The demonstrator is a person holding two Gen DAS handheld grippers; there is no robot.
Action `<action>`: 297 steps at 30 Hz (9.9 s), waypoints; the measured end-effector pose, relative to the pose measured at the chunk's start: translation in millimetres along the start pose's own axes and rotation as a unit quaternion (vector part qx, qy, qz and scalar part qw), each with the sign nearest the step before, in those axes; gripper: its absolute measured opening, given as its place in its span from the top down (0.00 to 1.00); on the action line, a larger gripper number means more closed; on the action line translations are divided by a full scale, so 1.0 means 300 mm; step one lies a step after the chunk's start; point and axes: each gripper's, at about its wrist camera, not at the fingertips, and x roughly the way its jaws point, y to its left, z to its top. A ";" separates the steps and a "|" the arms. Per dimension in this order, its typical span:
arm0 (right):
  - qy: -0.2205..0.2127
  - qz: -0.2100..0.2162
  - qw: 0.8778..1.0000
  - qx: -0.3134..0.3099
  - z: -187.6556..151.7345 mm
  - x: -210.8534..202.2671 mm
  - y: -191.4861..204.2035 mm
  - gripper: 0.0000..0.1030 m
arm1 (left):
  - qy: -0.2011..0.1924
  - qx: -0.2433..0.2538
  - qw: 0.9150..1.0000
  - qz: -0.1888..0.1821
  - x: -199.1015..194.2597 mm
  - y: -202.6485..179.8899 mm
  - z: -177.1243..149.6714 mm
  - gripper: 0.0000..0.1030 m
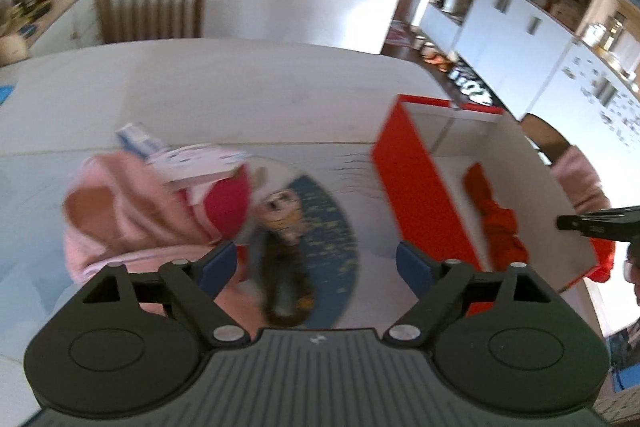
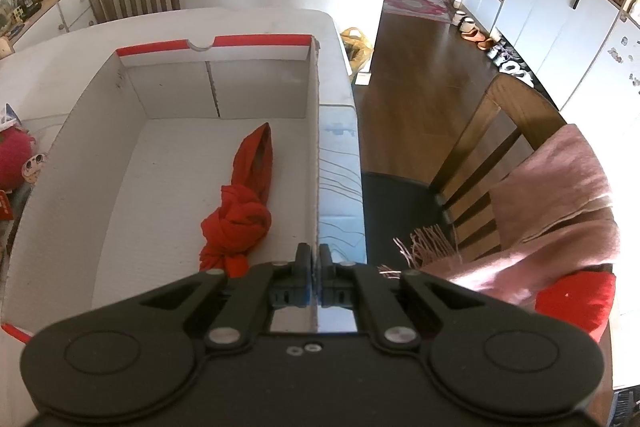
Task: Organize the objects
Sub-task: 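Return the left gripper to the pile and grasp the pink knitted hat, then lift the pink knitted hat with the left gripper and carry it into the box, then open the left gripper to drop the pink hat beside the red cloth, then move the left gripper back to the pile and grasp the black cable, then lift the black cable with the left gripper and carry it over the box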
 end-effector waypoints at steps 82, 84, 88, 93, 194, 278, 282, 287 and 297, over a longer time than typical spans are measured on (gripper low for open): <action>-0.002 -0.013 1.000 0.016 0.003 -0.001 0.007 0.96 | -0.113 0.011 0.990 0.084 -0.278 0.175 0.069 0.82; -0.001 -0.013 1.000 0.016 0.003 -0.001 0.007 0.96 | -0.126 0.018 0.989 0.075 -0.302 0.152 0.089 0.82; -0.002 -0.012 1.000 0.015 0.004 -0.002 0.006 0.96 | -0.152 0.032 0.987 0.046 -0.355 0.096 0.141 0.82; -0.003 -0.012 1.000 0.016 0.004 -0.002 0.003 0.98 | -0.164 0.066 0.984 0.009 -0.366 0.005 0.197 0.82; 0.002 -0.003 1.000 0.006 0.001 0.000 -0.014 0.97 | 0.002 0.163 0.982 -0.094 0.105 -0.490 0.100 0.20; 0.005 -0.034 0.999 0.021 -0.014 -0.008 -0.007 0.97 | 0.044 -0.038 0.995 0.084 0.111 0.186 -0.224 0.89; 0.004 -0.033 0.999 0.021 -0.012 -0.006 0.001 0.97 | 0.032 -0.032 0.997 0.059 0.068 0.136 -0.196 0.89; 0.004 -0.032 0.999 0.020 -0.012 -0.003 0.000 0.97 | 0.021 -0.025 0.999 0.018 0.035 0.055 -0.143 0.89; 0.001 -0.028 0.999 0.019 -0.011 0.001 0.002 0.97 | 0.010 0.016 0.999 -0.049 0.018 -0.132 -0.051 0.89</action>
